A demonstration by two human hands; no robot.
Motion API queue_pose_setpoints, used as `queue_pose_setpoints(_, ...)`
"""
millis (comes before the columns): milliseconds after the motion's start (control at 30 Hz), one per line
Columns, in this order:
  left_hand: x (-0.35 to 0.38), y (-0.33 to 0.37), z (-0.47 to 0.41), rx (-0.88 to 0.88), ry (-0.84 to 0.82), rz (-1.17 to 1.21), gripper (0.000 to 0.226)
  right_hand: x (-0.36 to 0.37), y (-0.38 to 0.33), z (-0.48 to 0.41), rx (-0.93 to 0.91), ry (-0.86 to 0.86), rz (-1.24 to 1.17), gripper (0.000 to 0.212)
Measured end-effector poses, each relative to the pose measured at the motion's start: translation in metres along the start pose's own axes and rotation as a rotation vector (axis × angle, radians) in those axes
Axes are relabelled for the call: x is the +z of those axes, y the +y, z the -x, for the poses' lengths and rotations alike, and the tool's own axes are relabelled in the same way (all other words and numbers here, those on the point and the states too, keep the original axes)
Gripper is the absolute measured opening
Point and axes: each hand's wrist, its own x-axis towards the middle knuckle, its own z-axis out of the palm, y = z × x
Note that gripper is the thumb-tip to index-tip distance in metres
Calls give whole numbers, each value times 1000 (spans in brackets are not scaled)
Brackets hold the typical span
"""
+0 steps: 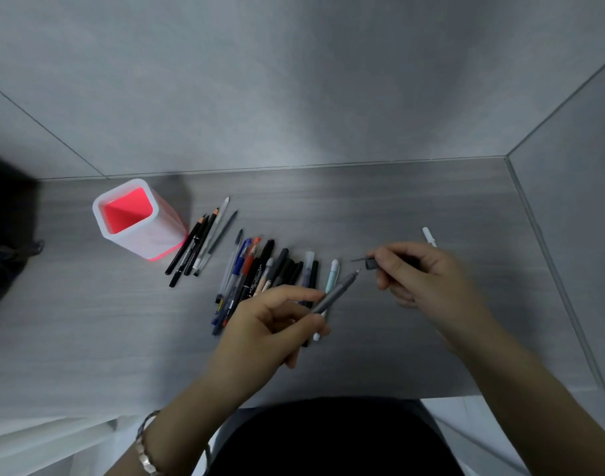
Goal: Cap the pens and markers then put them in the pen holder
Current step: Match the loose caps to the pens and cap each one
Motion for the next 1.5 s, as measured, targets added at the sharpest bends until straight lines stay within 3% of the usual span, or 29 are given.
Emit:
queue_pose_setpoints(367,-4,-4,0,12,-49,-91,28,3,1,5,-38,-90,128,18)
queue_pose_setpoints(533,-6,-6,0,-5,-59,-127,16,-1,4,5,-59,-190,157,18)
queue_pose_setpoints(667,-8,-5,-1,43,-48,-183,22,1,10,6,-98,-220,185,15)
queue_pose_setpoints(867,-6,0,-2,36,16,-158,21,5,17,10,-61,-166,79,21)
queue_pose_setpoints(1067,-5,-1,-2,-14,1,-44,19,7,10,15,-88,-164,143,18)
queue_pose_setpoints(1167,2,-13,1,-69,17,19,14,16,18,9,26,-73,24,18)
queue_pose_setpoints(1267,2,-28,-8,-16,101,-211,10,32,35,-15,233,-10,-194,21)
queue_pose_setpoints(1367,-20,-48,-28,85,203,-664,17,37,56,-52,223,84,120,30)
queue_pose_setpoints(1500,-73,-70,-60,-19,465,-840,26,41,68,-87,107,72,445,39)
